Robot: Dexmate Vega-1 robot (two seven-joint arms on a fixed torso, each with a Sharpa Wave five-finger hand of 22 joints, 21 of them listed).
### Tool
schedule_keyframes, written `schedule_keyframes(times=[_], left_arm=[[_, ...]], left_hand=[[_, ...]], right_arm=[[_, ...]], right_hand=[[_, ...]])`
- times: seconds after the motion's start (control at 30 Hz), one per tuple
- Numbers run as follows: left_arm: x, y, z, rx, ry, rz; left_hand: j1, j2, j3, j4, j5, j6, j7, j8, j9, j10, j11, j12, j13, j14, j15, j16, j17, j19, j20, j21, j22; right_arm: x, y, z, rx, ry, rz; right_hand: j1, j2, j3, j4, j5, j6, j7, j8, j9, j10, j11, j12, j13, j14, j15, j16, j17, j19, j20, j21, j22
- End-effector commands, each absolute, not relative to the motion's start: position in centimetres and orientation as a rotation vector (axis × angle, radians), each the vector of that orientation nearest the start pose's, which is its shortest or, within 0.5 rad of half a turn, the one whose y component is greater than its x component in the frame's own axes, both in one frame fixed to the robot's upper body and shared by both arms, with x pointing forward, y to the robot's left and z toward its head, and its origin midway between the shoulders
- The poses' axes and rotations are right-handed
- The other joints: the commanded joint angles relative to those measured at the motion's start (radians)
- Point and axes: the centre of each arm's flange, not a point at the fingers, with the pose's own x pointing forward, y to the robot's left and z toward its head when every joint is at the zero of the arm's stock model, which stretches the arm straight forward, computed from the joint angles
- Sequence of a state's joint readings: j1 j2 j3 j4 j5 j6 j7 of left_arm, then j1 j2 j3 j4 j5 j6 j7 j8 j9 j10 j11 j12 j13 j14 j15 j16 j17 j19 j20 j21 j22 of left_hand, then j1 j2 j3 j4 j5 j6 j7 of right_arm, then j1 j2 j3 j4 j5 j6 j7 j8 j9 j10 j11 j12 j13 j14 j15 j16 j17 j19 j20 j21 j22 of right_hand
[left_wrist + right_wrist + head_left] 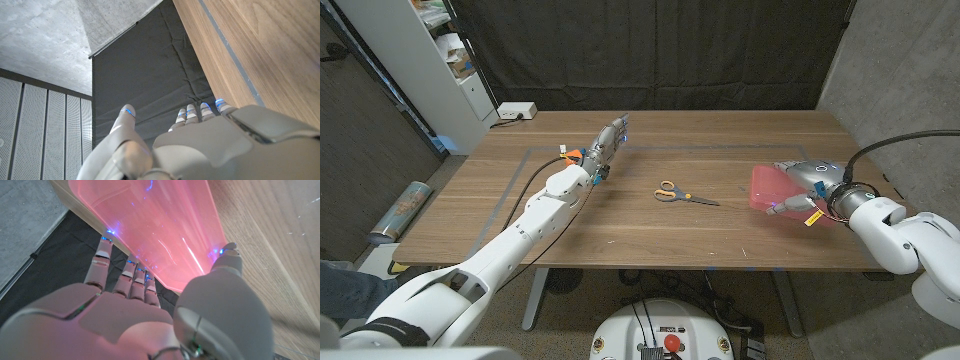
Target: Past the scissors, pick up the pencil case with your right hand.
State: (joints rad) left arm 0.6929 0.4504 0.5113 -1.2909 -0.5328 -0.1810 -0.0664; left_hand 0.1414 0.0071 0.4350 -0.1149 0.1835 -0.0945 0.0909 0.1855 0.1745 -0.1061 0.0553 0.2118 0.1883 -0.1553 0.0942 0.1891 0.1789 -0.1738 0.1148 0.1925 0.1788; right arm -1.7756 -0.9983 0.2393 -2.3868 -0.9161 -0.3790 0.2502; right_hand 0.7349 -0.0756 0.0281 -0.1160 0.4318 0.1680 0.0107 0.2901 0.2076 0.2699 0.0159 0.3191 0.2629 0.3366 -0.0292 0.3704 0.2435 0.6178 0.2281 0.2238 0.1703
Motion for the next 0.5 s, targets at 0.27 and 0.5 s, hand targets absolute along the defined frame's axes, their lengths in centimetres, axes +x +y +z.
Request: schedule_keyframes(times=[0.27, 0.5], left_arm=[[65.9, 20.3, 1.4, 0.128, -0.588, -0.372], [65.8, 20.5, 1.3, 0.122, -0.592, -0.37]], left_hand=[[0.005, 0.013, 0.001, -0.003, 0.0, 0.0, -0.005, 0.002, 0.004, -0.005, 0.001, -0.001, 0.006, -0.003, 0.002, 0.001, 0.004, -0.09, -0.004, 0.007, 0.004], [0.006, 0.014, 0.001, -0.003, -0.001, 0.0, -0.004, 0.002, 0.004, -0.005, 0.003, -0.001, 0.006, -0.003, 0.003, 0.001, 0.004, -0.09, -0.004, 0.007, 0.004]], right_arm=[[40.2, -32.6, -1.3, -1.837, -0.38, -0.209], [39.6, -32.2, -0.5, -1.845, -0.397, -0.222]], right_hand=[[0.109, 0.118, 0.025, -0.004, -0.004, 0.135, -0.123, -0.003, 0.002, 0.024, -0.025, -0.003, 0.007, 0.019, -0.022, 0.007, 0.007, 0.127, -0.117, -0.005, 0.005], [0.11, 0.119, 0.025, -0.004, -0.007, 0.134, -0.123, -0.005, 0.003, 0.025, -0.022, -0.003, 0.008, 0.022, -0.02, 0.006, 0.007, 0.127, -0.116, -0.007, 0.005]])
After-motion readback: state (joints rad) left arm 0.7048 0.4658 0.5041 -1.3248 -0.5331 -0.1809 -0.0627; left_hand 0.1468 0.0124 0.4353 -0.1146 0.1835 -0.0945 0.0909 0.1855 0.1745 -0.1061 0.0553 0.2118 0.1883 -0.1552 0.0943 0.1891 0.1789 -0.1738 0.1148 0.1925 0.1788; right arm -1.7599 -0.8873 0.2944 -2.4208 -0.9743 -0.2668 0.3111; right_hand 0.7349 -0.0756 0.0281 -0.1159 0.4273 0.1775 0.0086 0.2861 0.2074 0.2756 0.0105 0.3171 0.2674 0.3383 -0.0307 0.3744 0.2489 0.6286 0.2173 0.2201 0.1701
